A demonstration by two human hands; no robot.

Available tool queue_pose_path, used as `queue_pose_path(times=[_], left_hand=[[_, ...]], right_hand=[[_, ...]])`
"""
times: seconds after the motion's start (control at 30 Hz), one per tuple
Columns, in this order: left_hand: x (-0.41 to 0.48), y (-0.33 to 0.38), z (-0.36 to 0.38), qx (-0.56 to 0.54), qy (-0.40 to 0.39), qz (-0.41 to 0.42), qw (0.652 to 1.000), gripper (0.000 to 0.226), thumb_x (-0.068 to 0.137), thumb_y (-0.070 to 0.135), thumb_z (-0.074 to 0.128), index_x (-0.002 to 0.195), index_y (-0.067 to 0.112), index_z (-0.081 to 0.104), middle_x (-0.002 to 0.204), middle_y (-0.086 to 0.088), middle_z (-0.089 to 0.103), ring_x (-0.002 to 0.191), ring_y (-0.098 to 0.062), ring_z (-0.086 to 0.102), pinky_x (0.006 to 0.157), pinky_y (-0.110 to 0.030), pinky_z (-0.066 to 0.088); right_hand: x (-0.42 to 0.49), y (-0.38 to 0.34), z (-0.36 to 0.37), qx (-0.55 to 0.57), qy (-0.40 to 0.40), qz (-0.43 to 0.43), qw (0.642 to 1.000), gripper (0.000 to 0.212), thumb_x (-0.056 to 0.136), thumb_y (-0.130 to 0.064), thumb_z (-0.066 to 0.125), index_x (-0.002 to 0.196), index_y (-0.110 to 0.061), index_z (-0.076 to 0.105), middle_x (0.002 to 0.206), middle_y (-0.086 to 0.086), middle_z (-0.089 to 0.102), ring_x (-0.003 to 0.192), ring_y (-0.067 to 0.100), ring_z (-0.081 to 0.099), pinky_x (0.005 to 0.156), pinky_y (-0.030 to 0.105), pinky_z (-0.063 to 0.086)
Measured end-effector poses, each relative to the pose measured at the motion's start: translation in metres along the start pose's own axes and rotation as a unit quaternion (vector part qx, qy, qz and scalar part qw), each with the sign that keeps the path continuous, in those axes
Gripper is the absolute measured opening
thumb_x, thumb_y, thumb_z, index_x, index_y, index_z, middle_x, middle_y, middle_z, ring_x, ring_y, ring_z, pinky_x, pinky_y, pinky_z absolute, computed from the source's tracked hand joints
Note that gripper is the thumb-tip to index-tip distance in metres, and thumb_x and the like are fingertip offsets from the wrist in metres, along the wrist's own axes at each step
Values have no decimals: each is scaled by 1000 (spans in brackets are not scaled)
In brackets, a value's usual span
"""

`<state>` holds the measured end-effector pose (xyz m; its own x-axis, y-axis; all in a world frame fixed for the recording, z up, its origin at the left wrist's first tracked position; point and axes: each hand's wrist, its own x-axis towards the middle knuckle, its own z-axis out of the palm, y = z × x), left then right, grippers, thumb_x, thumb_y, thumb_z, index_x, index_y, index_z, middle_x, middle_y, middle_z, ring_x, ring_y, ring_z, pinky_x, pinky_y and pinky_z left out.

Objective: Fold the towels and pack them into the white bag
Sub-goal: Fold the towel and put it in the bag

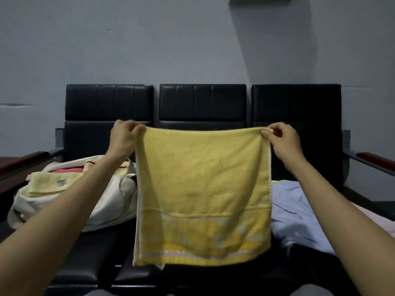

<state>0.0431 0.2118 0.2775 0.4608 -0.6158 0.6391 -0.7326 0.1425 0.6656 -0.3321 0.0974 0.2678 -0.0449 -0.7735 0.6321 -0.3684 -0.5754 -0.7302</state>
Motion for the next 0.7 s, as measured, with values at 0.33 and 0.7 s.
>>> queue_pose_path(times=[0.33,0.7], left_hand=[[-18,-107,119,-46,-110,-202,972,22,99,18,51,104,-1,60,85,-12,61,81,-30,65,70,-39,56],[-98,-148,92,-175,-163,-383,892,20,84,-8,63,78,7,51,74,-14,57,65,-18,59,48,-21,54]], right_hand=[[-18,130,86,84,-130,271,950,17,99,-13,52,84,-17,44,91,12,60,74,25,69,76,38,58],[-89,154,48,123,-308,251,909,7,87,-8,68,89,-5,62,86,14,64,82,24,66,66,23,54]])
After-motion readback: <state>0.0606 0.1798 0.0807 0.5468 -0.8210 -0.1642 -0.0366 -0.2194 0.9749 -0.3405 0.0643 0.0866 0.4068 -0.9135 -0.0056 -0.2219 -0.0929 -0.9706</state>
